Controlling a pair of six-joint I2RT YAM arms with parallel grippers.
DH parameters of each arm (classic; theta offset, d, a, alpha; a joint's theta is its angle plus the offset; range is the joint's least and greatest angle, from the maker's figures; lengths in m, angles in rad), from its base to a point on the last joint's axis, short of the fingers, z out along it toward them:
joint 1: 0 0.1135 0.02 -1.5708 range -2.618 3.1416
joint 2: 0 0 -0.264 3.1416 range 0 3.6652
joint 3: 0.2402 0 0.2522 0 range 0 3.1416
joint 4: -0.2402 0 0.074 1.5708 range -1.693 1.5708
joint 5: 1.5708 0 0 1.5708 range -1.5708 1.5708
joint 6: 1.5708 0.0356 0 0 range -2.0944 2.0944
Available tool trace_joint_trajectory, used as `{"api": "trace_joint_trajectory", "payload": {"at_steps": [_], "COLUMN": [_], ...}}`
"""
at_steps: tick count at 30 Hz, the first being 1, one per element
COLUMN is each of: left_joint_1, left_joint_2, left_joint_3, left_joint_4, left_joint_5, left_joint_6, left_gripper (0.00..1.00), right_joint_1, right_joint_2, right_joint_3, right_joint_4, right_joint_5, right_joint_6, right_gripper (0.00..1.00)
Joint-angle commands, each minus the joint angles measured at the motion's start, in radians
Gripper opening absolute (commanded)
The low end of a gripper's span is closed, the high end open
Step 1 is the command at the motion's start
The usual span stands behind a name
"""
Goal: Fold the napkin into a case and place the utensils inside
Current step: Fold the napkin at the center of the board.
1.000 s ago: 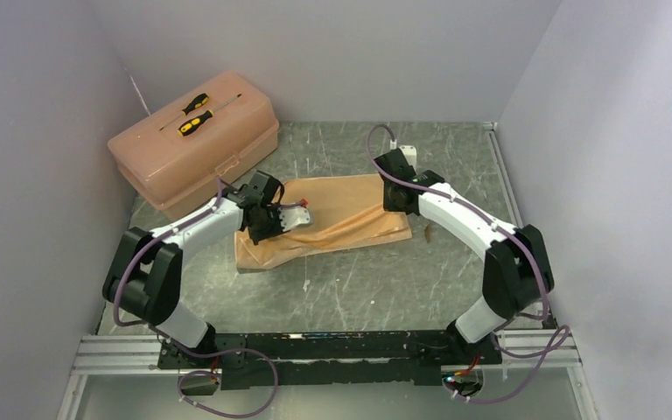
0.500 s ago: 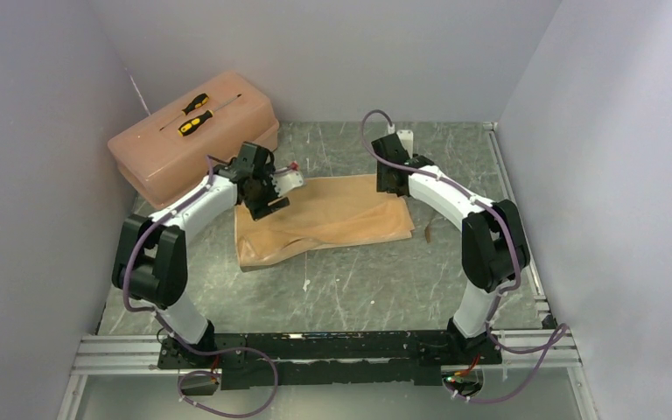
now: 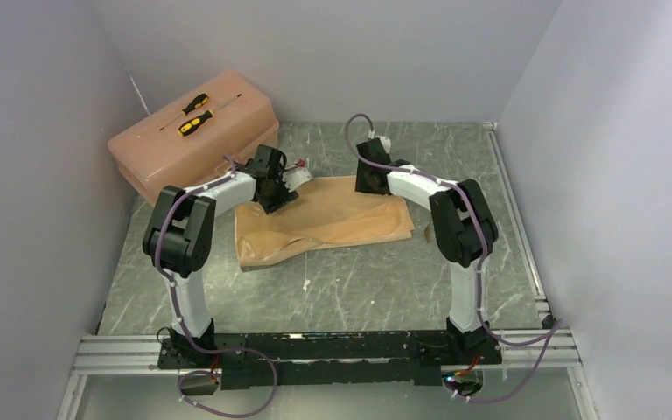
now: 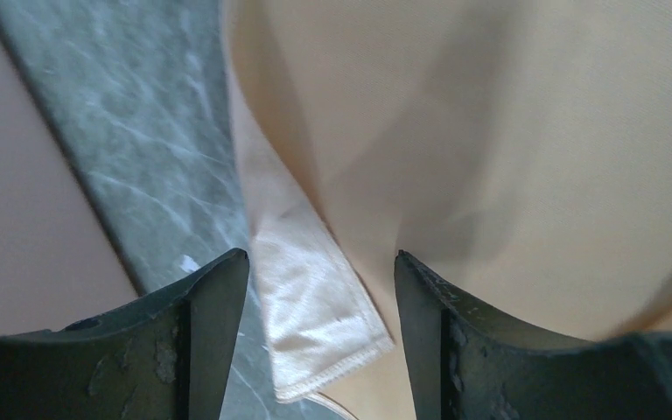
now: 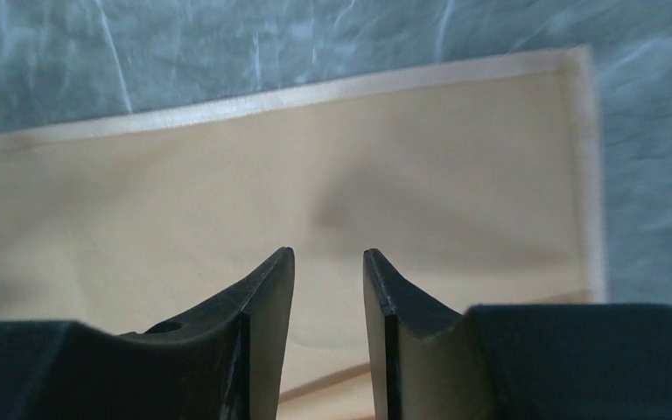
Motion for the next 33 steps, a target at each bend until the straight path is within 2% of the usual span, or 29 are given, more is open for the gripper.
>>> {"api": "trace_joint_trajectory", "payload": {"at_steps": [1,7,11,19,28,33], "left_joint_1": [-0.010,-0.033,-0.043,-0.045,-0.047,-0.049], "left_joint_2": [-0.007,0.010,0.037,0.059,0.027,0.000], "left_joint_3": [-0.026,-0.061,-0.067,-0.101,-0.142,-0.146], "left_joint_4": [0.214,0.311,0.328,0.497,0.664,0.688], "left_joint_5": [-0.099,-0.133,-0.141,-0.213,-0.300,-0.292], "left_joint_6": [0.036,0.122,0.169,0.366,0.588,0.632], "left_gripper": [0.66,0.68,0.68,0.69,0.69,0.69], "right_joint_1": [0.015,0.014,0.012,-0.006,-0.015,-0.016], "right_joint_2": [0.029,0.062,0.065,0.055,0.062,0.067], "right_joint_3": [-0.013,-0.094,-0.147,-0.225,-0.244,-0.235], "right_joint_4": [0.100,0.117,0.121,0.140,0.157,0.155], "right_joint_5": [-0.074,-0.074,-0.051,-0.020,-0.029,-0.035], "right_joint_6": [0.065,0.110,0.118,0.119,0.124,0.118], "right_gripper": [0.37,0.29,0.28,0.25,0.25,0.25]}}
